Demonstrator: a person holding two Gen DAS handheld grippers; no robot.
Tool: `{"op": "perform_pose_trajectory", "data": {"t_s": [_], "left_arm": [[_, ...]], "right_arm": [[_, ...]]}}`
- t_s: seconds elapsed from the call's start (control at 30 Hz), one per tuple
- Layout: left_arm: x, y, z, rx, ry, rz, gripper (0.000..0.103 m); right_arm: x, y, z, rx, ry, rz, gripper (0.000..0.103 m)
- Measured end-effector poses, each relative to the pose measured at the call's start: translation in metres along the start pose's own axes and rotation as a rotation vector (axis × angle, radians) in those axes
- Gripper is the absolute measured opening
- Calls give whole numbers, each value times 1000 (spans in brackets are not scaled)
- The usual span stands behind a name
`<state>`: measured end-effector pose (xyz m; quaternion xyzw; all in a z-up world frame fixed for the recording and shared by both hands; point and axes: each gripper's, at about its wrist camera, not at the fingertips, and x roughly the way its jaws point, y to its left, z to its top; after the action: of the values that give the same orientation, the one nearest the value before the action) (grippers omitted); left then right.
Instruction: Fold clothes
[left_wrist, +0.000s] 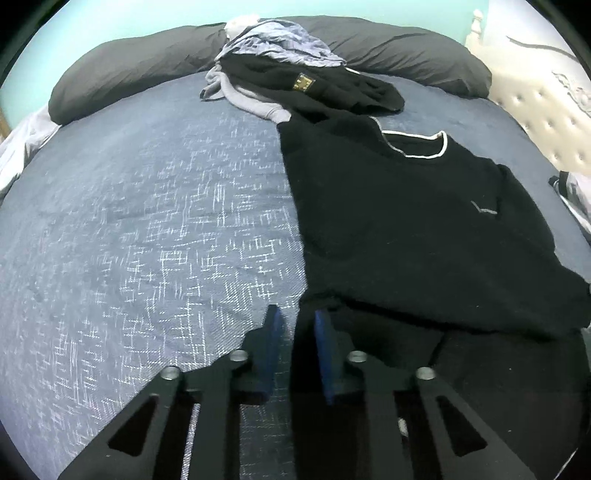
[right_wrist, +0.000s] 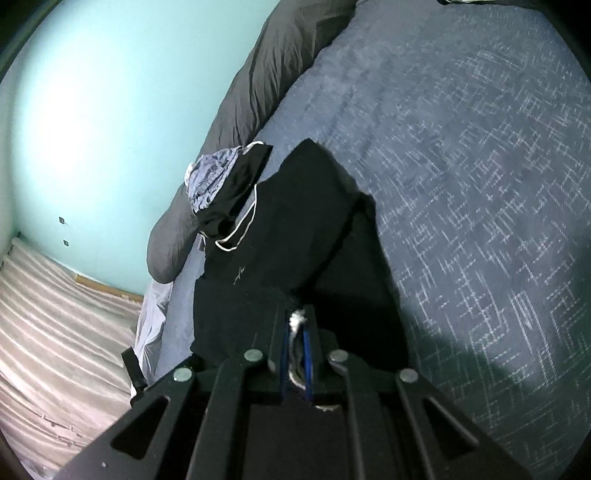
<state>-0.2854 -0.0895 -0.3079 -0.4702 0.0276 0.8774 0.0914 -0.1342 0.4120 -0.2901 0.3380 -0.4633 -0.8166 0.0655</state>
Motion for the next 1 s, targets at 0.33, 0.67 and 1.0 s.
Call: {"op": "perform_pose_trajectory", "data": {"t_s": [0.33,0.67,1.0], "left_arm": [[10,14,-2,-92,28,-19,8],[-1,24,-5,-157,16,-39,8],[-12,22,8,-194,-32,-68,18]], "right_arm": [[10,-8,-5,5,50,-50,6],[24,-23,-8,23,87,-100,6],[25,-16,-8,-30,86,-135,7]]}}
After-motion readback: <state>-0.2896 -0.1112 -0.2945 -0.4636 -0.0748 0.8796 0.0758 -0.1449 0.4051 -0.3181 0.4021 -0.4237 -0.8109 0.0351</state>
